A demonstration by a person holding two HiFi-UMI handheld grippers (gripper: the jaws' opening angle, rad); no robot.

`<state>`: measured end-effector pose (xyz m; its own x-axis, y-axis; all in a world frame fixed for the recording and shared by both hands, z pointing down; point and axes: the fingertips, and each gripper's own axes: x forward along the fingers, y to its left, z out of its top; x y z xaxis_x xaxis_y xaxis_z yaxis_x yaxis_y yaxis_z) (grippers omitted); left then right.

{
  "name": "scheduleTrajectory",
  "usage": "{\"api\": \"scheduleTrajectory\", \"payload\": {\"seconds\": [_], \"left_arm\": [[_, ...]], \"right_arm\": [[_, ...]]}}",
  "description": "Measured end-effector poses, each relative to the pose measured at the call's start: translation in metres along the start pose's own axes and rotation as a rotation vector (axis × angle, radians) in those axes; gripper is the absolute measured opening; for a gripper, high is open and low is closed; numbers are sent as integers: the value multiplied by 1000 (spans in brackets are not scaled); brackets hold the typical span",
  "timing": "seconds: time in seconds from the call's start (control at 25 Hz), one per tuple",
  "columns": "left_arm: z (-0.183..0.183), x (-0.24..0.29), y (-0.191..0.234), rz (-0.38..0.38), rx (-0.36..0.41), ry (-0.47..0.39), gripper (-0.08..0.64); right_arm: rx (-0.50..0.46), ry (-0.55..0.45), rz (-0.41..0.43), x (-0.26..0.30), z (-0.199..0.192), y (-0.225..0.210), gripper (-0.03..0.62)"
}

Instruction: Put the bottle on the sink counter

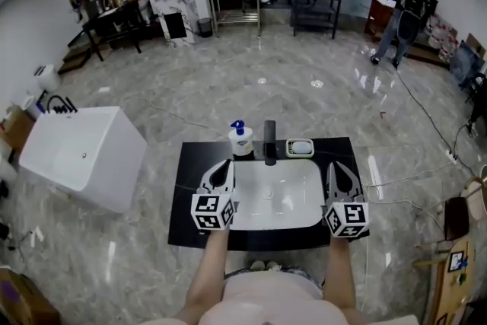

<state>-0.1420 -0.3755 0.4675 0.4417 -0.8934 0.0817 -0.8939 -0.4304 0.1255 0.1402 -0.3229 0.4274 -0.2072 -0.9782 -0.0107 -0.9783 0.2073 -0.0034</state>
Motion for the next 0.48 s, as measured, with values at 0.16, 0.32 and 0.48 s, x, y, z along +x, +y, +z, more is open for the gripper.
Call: {"api": "scheduleTrajectory", "payload": {"seconds": [0.16,0.32,0.48], "left_arm": [[3,0,-1,-2,5,-5,28],[2,1,-1,1,-1,-2,28],[3,0,-1,3,-6,-4,28]], "right_arm": [[1,9,11,0,-2,3,14],[5,13,18,2,-3,2,14],[6,15,19,3,-2,1,14]]}}
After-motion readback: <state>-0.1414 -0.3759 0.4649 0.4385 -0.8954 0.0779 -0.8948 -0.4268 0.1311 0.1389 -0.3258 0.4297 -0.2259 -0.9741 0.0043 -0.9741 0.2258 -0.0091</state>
